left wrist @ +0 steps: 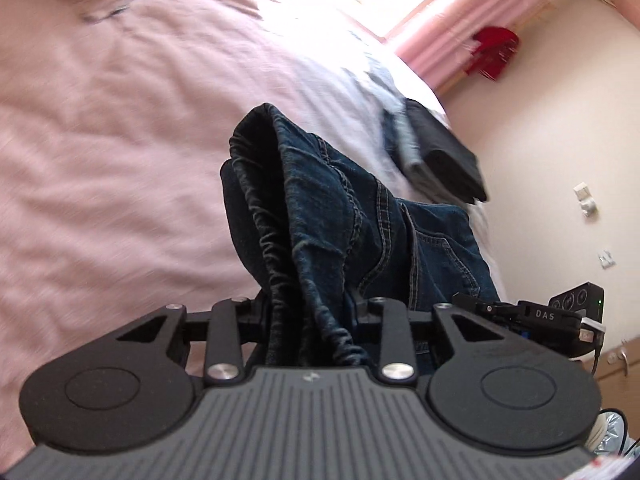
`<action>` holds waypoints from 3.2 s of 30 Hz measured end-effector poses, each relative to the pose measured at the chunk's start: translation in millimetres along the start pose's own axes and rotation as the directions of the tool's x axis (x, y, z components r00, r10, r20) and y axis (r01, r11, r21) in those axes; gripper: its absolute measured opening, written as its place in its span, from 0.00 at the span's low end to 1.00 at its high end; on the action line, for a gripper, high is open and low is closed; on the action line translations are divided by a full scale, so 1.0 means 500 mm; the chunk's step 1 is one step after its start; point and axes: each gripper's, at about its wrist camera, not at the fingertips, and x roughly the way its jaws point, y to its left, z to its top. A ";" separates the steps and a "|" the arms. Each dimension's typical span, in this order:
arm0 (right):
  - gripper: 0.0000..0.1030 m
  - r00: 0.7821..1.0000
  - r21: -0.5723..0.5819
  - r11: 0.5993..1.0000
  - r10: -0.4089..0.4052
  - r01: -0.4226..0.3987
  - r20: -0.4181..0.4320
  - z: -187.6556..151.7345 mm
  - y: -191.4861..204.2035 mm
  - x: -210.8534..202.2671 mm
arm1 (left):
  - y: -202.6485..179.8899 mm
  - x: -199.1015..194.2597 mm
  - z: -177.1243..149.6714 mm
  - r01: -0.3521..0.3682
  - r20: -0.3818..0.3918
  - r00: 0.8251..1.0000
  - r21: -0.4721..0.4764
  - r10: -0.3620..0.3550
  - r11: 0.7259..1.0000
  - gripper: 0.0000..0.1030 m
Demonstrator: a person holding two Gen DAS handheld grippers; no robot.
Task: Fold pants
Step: 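Grasp the folded jeans with both grippers and lift them toward the dark clothes stack, then lower the jeans onto the dark clothes stack and open both grippers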
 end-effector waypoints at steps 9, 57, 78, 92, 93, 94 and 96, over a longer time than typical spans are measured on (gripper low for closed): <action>0.19 0.982 0.051 0.995 -0.097 0.089 0.164 0.259 -0.088 -0.265 | -0.327 0.291 0.185 0.124 -0.071 0.990 0.070 -0.119 0.990 0.27; 0.38 0.714 -0.227 0.718 -0.499 0.658 0.491 1.014 -0.441 -0.279 | -0.743 1.079 0.639 -0.149 0.125 0.987 0.477 0.101 0.866 0.31; 0.37 0.748 -0.245 0.738 -0.487 0.629 0.451 0.871 -0.418 -0.291 | -0.730 0.972 0.503 -0.162 0.136 0.985 0.534 0.105 0.830 0.30; 0.37 0.735 -0.291 0.681 -0.566 0.672 0.373 0.791 -0.395 -0.248 | -0.742 0.983 0.448 -0.305 0.103 0.950 0.511 0.295 0.804 0.32; 0.37 0.738 -0.278 0.692 -0.558 0.666 0.380 0.784 -0.384 -0.262 | -0.750 0.967 0.447 -0.308 0.093 0.948 0.498 0.304 0.810 0.36; 0.37 0.738 -0.263 0.700 -0.556 0.664 0.382 0.776 -0.373 -0.273 | -0.756 0.953 0.445 -0.308 0.080 0.948 0.483 0.309 0.819 0.38; 0.37 0.750 -0.223 0.729 -0.555 0.647 0.359 0.761 -0.358 -0.292 | -0.769 0.927 0.436 -0.316 0.050 0.943 0.451 0.330 0.835 0.42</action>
